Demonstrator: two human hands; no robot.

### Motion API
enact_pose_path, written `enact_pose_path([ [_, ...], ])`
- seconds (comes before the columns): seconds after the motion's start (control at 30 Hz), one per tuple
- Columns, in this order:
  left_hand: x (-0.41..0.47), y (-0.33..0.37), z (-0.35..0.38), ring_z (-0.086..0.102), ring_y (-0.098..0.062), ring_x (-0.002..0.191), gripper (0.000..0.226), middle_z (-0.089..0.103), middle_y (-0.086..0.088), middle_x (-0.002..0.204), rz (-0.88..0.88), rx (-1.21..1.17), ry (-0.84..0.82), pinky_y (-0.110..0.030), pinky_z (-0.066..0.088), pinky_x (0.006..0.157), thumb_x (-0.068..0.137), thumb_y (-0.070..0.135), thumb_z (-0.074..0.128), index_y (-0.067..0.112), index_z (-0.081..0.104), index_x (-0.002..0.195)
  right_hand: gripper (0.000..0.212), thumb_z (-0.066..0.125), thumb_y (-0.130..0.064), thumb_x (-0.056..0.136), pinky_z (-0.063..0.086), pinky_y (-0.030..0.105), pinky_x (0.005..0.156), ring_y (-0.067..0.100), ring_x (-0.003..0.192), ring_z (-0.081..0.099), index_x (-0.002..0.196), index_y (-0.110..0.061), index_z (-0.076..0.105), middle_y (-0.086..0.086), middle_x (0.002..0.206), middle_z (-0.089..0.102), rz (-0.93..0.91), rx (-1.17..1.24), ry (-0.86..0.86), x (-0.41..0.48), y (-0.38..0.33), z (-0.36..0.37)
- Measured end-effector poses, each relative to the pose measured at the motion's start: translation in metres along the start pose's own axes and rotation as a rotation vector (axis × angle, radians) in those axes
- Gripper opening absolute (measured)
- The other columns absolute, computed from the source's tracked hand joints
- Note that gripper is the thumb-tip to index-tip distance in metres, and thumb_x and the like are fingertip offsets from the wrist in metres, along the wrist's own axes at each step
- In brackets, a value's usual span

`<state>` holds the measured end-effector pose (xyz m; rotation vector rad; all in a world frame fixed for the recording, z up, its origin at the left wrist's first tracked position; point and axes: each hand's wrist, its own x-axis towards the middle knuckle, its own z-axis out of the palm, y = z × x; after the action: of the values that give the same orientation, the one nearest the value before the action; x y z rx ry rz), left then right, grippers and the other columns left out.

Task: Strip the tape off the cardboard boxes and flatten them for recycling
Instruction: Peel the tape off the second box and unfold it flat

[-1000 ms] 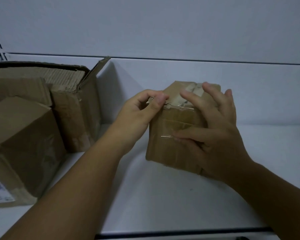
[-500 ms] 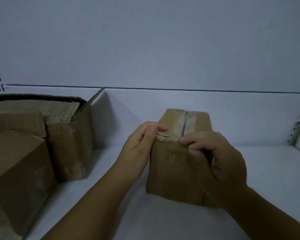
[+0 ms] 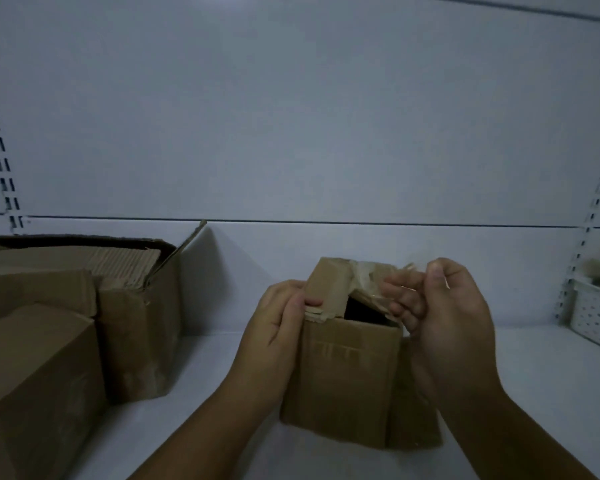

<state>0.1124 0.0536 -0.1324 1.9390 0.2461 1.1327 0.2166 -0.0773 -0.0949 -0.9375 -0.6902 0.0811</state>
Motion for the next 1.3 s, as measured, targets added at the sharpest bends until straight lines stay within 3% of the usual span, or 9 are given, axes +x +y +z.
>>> enact_pose_path([
  [0.23, -0.015, 0.038, 0.018, 0.049, -0.004, 0.100, 0.024, 0.061, 0.009, 0.106, 0.416, 0.489, 0.142, -0.024, 0.032, 0.093, 0.085, 0.035, 0.048, 0.023, 0.065, 0.097, 0.014, 0.036, -0.019, 0.100, 0.053, 0.019, 0.053, 0.019, 0.069, 0.072, 0.094, -0.018, 0.048, 0.008, 0.077, 0.074, 0.115, 0.073, -0.002, 0.005, -0.006, 0.007],
  [0.47, -0.017, 0.046, 0.028, 0.049, -0.017, 0.119, 0.058, 0.056, 0.000, 0.128, 0.348, 0.760, 0.068, -0.057, 0.041, 0.098, 0.069, 0.060, 0.055, 0.026, 0.058, 0.115, 0.024, 0.036, -0.019, 0.100, 0.056, 0.024, 0.053, 0.025, 0.069, 0.072, 0.094, -0.009, 0.056, 0.011, 0.079, 0.075, 0.350, -0.055, -0.276, 0.031, -0.016, 0.013],
  [0.63, -0.018, 0.038, 0.020, 0.044, -0.022, 0.119, 0.037, 0.052, -0.011, 0.126, 0.336, 0.673, 0.144, -0.047, 0.044, 0.094, 0.067, 0.047, 0.063, 0.019, 0.068, 0.091, 0.027, 0.032, -0.018, 0.101, 0.053, 0.023, 0.044, 0.020, 0.053, 0.069, 0.088, -0.008, 0.053, 0.004, 0.057, 0.069, 0.315, -0.155, -0.302, 0.054, -0.016, 0.027],
  [0.73, -0.022, 0.038, 0.011, 0.050, -0.011, 0.111, 0.029, 0.058, 0.005, 0.113, 0.368, 0.631, 0.053, -0.043, 0.035, 0.101, 0.068, 0.046, 0.062, 0.024, 0.060, 0.088, 0.031, 0.031, -0.017, 0.102, 0.047, 0.018, 0.040, 0.014, 0.044, 0.062, 0.081, -0.011, 0.053, -0.002, 0.045, 0.059, 0.194, -0.132, -0.154, 0.088, -0.014, 0.020],
  [0.87, -0.007, 0.044, -0.027, 0.053, 0.005, 0.099, 0.025, 0.056, 0.021, 0.096, 0.273, 0.622, -0.183, -0.035, 0.015, 0.116, 0.070, 0.033, 0.053, 0.036, 0.049, 0.095, 0.031, 0.034, -0.017, 0.101, 0.058, 0.029, 0.064, 0.019, 0.071, 0.070, 0.078, -0.010, 0.053, 0.012, 0.084, 0.068, 0.312, 0.138, -0.181, 0.119, 0.000, -0.012],
  [0.97, 0.009, 0.048, -0.051, 0.052, 0.007, 0.103, 0.034, 0.060, 0.030, 0.092, 0.127, 0.711, -0.190, -0.043, 0.023, 0.114, 0.075, 0.015, 0.057, 0.049, 0.059, 0.082, 0.033, 0.038, -0.020, 0.098, 0.059, 0.043, 0.074, 0.029, 0.086, 0.071, 0.074, -0.009, 0.057, 0.017, 0.094, 0.071, 0.544, 0.477, -0.326, 0.120, 0.018, -0.029],
  [1.07, 0.027, 0.060, -0.051, 0.059, -0.002, 0.089, 0.040, 0.066, 0.017, 0.092, -0.121, 0.807, -0.175, -0.029, 0.048, 0.087, 0.085, 0.009, 0.058, 0.046, 0.065, 0.072, 0.034, 0.040, -0.025, 0.096, 0.058, 0.037, 0.063, 0.023, 0.061, 0.068, 0.070, -0.012, 0.058, 0.007, 0.062, 0.065, 0.565, 0.486, -0.401, 0.117, 0.024, -0.035],
  [1.17, 0.053, 0.069, -0.023, 0.060, -0.011, 0.082, 0.021, 0.068, 0.006, 0.095, -0.145, 1.095, -0.177, -0.028, 0.051, 0.070, 0.088, 0.022, 0.050, 0.030, 0.069, 0.086, 0.029, 0.043, -0.036, 0.090, 0.054, 0.028, 0.054, 0.014, 0.043, 0.051, 0.073, -0.014, 0.050, 0.000, 0.048, 0.048, 0.556, 0.465, -0.474, 0.103, 0.022, -0.032],
  [1.3, 0.071, 0.061, 0.023, 0.049, -0.021, 0.121, 0.039, 0.052, 0.001, 0.136, -0.233, 0.840, -0.292, -0.045, 0.036, 0.104, 0.097, 0.039, 0.035, 0.030, 0.041, 0.135, 0.034, 0.042, -0.037, 0.093, 0.047, 0.022, 0.045, 0.012, 0.039, 0.040, 0.066, -0.015, 0.045, -0.001, 0.045, 0.038, 0.423, 0.349, -0.421, 0.088, 0.014, -0.027],
])
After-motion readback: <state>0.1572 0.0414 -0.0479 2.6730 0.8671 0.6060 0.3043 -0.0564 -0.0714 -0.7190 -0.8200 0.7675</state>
